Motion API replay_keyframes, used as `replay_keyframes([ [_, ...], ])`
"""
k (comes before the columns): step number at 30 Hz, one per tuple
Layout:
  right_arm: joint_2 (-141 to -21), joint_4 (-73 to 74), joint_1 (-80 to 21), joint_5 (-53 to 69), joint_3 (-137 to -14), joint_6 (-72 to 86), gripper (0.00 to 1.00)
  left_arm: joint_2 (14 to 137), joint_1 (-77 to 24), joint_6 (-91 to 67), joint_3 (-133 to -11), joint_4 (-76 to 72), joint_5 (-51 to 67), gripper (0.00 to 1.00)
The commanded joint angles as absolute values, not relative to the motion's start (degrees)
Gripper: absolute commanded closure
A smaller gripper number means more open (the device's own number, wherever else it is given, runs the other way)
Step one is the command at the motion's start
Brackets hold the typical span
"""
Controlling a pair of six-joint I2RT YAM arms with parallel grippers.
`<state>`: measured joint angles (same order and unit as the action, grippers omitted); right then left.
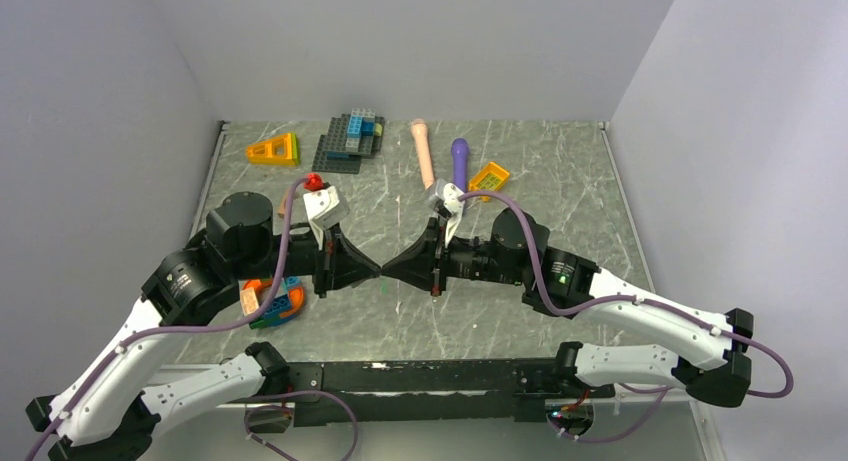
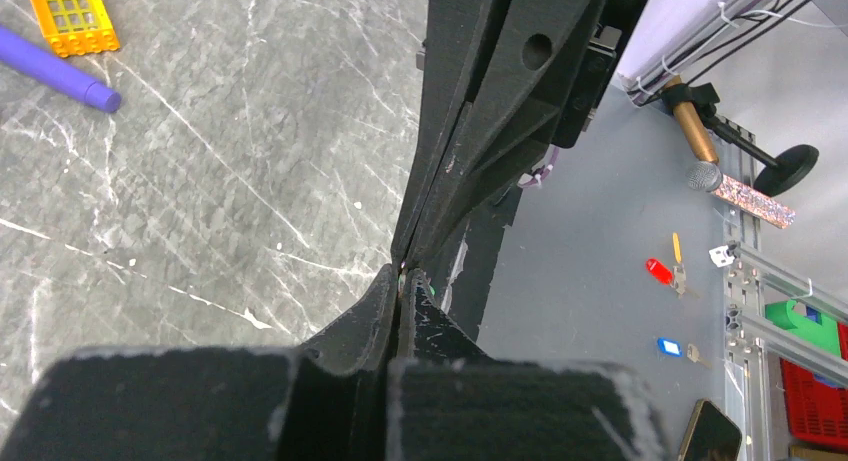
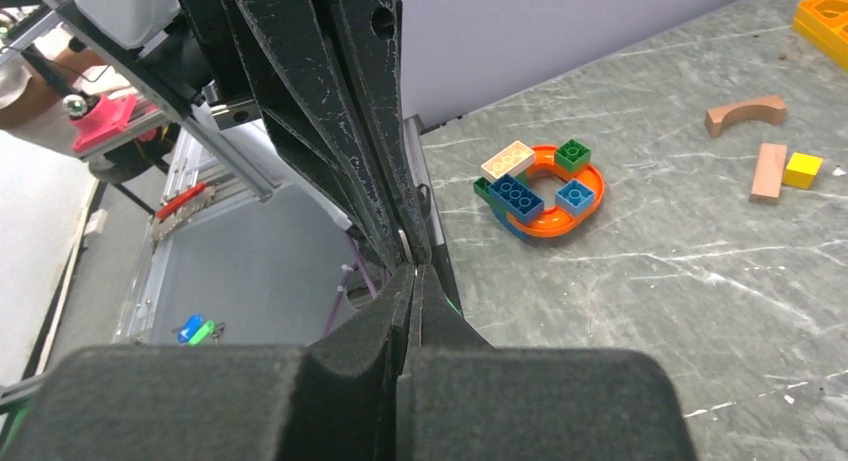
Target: Remove the keys from the keyring
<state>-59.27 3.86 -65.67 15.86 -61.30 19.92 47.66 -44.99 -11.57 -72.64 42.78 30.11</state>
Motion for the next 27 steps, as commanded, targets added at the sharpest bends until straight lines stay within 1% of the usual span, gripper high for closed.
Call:
replay_keyframes([
  [1,-59.5,-0.3,-68.6,16.0,-62.7,20.0,1.00,49.6,-44.7,-14.1,-74.3,40.9,21.2,1.00],
  [9,-60.4,2.0,-71.1,11.1,-64.2,18.5,1.00,48.3,-44.7,-17.2,-73.1,39.5,14.4,1.00],
  [18,-61.2,3.3,-73.4,6.2,-65.5,18.0,1.00,46.6,-44.7,-19.6,-71.4,37.5,9.4,1.00],
  [24,-61.6,2.8,-74.2,4.7,-65.6,18.5,1.00,45.8,-44.8,-20.2,-69.8,35.3,9.0,1.00],
  [27,-61.5,2.6,-74.3,4.3,-65.3,18.6,1.00,45.8,-44.8,-19.5,-70.5,35.9,8.7,0.95],
])
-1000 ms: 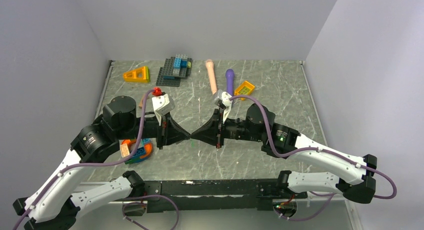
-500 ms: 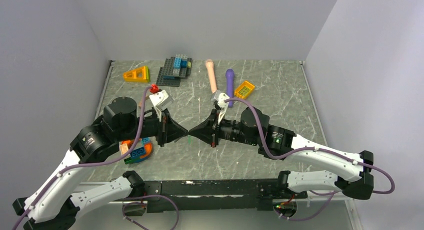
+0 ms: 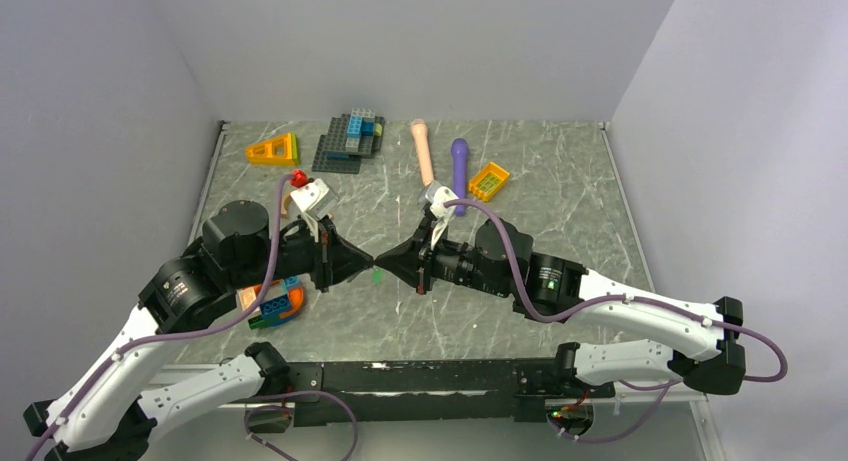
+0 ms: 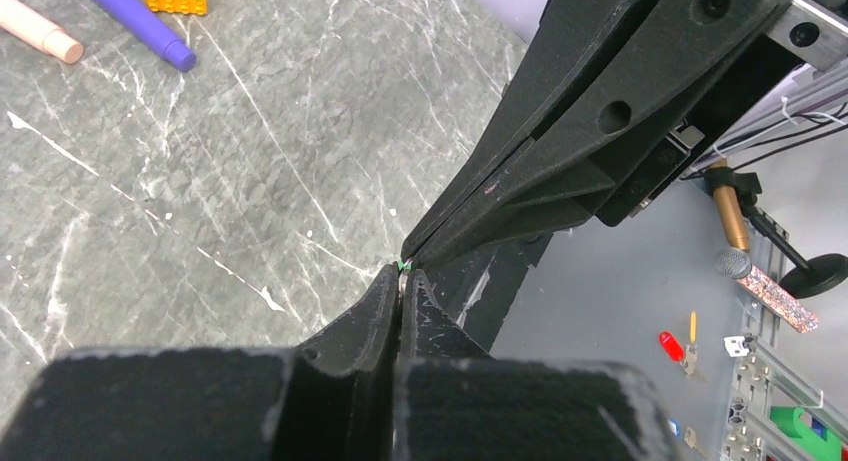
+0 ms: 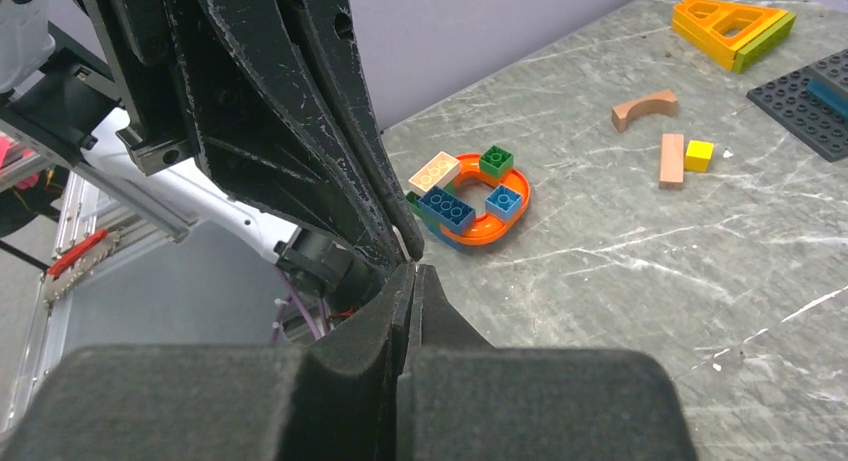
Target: Remove the keys from the keyring
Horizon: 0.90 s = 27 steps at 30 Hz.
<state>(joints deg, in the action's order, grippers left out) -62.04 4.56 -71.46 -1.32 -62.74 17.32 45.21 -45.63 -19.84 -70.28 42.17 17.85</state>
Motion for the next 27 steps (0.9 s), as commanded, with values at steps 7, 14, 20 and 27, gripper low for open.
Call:
replay_keyframes([
  [7,-60.7,0.3,-74.4,2.9,-63.8,19.8,1.00,43.7,-44.8,-20.4,-69.1,34.1,7.6,0.94],
  [14,-60.0,-3.1,-74.8,0.2,-61.7,21.7,1.00,42.5,-44.7,-21.5,-67.7,32.8,6.3,0.99],
  [20,-59.7,-7.3,-76.3,-2.9,-59.1,22.3,1.00,41.0,-44.8,-23.5,-66.0,30.8,3.8,1.00],
  [27,-60.6,-14.1,-79.6,-9.7,-55.9,21.7,1.00,37.6,-44.7,-28.8,-61.4,25.1,0.3,1.00],
])
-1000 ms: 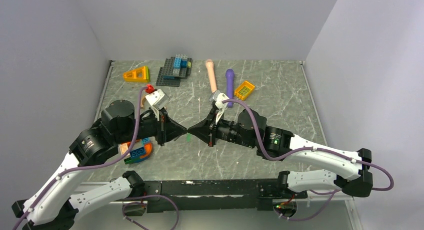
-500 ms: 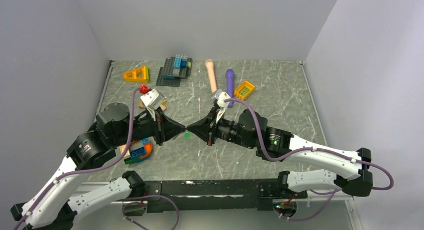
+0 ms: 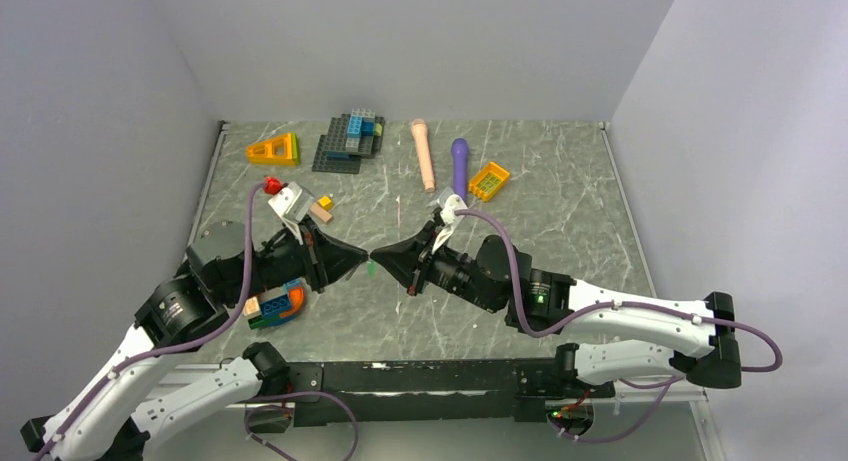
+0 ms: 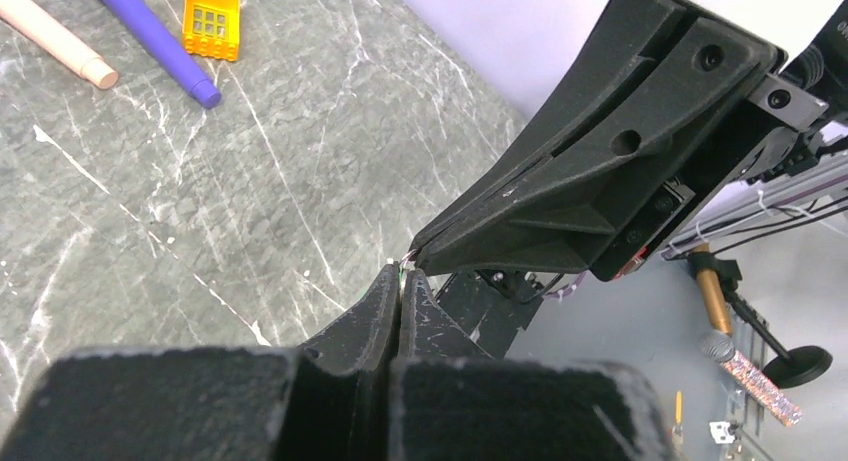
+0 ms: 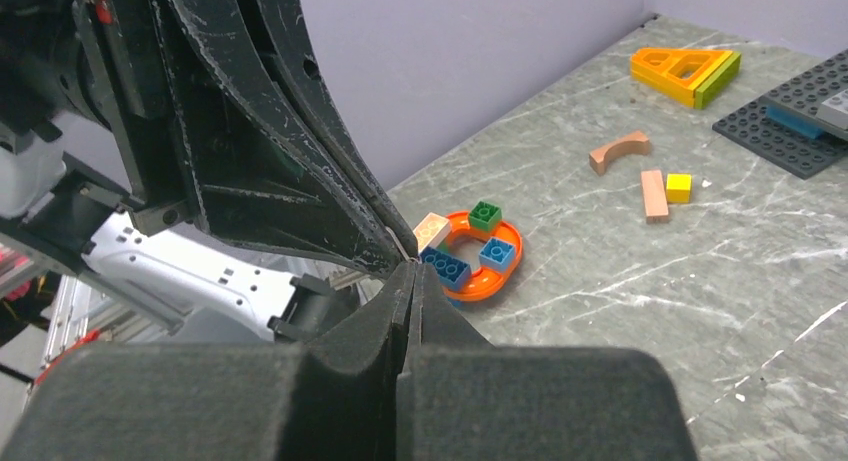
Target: Remove the keys from the keyring
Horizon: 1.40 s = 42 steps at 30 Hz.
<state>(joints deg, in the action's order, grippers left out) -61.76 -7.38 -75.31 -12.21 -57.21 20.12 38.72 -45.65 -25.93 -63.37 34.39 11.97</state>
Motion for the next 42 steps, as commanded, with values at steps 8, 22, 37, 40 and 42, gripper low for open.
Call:
replay_keyframes([
  [8,-60.4,-24.8,-81.3,-12.8,-51.3,20.8,1.00,33.5,-44.7,-32.4,-57.1,19.5,-1.7,1.00],
  [22,-62.4,-22.4,-81.8,-11.7,-53.1,20.3,1.00,31.3,-44.8,-30.5,-57.3,19.5,-0.8,1.00],
  [37,-64.2,2.3,-84.4,-17.0,-62.7,3.2,0.32,33.2,-44.7,-27.0,-62.9,28.0,0.4,1.00],
  [40,-66.5,3.8,-87.0,-25.3,-64.0,-2.8,0.17,34.0,-44.8,-27.4,-64.2,29.9,0.1,1.00],
  [42,-69.2,4.5,-89.5,-30.4,-65.8,-7.0,0.12,34.6,-44.7,-28.1,-64.8,30.9,0.2,1.00],
])
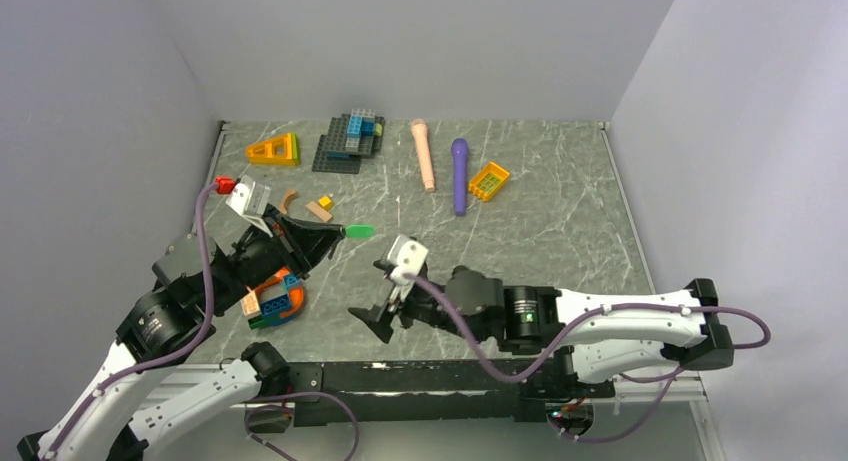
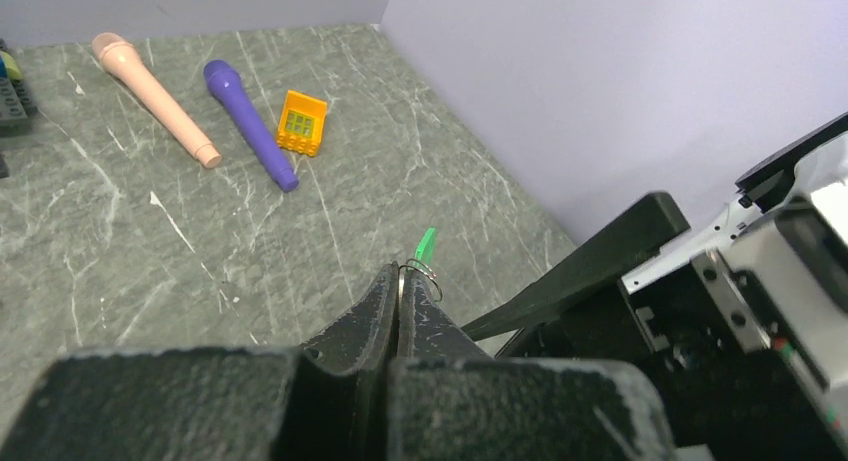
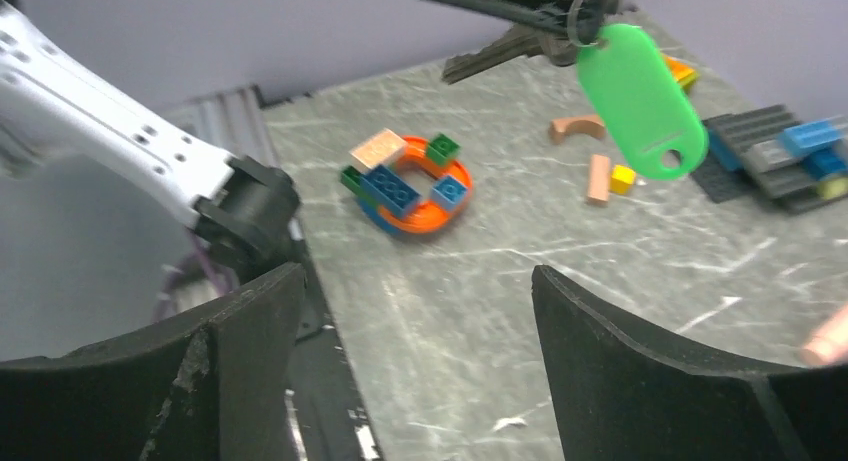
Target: Remove the keys from the keyring
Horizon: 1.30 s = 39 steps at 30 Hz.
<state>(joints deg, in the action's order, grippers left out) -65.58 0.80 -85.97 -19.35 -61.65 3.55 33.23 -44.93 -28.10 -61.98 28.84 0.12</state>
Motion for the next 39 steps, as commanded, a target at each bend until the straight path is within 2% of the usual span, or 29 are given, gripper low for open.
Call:
replay_keyframes([
  [1,-70.4,4.3,-90.4,-32.9,-66.4,-8.6,0.12,34.9,-44.8,-28.4,-64.9,31.0,0.2,1.00],
  [7,-76.8,-5.3,-95.5,-50.6,-66.5,-21.5,0.09,35.7,-44.7,-30.1,-66.3,33.1,0.2,1.00],
  [11,-80.2,-18.8,-97.4,-60.3,-64.2,-35.4,0.09,35.6,-44.8,-30.7,-67.4,35.1,0.2,1.00],
  [15,-83.2,-39.1,-98.7,-64.3,-60.5,-52.8,0.07,35.3,-44.7,-31.0,-67.6,36.1,0.2,1.00],
  [18,-83.8,-48.3,-99.0,-64.4,-59.1,-60.2,0.06,35.3,-44.7,-31.0,-68.0,36.9,0.2,1.00],
  [22,-82.8,-46.4,-98.5,-61.7,-59.7,-60.5,0.07,35.5,-44.8,-31.4,-68.2,37.0,0.2,1.00],
  [29,-79.7,-32.1,-95.0,-55.4,-62.7,-49.6,0.12,35.6,-44.8,-31.9,-68.0,36.0,1.5,1.00],
  [35,-77.8,-28.3,-93.8,-51.5,-62.5,-44.0,0.13,35.9,-44.7,-31.7,-68.6,35.6,1.4,1.00],
  [39,-76.2,-26.4,-92.7,-48.7,-62.0,-40.0,0.22,36.1,-44.8,-32.1,-68.3,34.6,2.4,1.00],
])
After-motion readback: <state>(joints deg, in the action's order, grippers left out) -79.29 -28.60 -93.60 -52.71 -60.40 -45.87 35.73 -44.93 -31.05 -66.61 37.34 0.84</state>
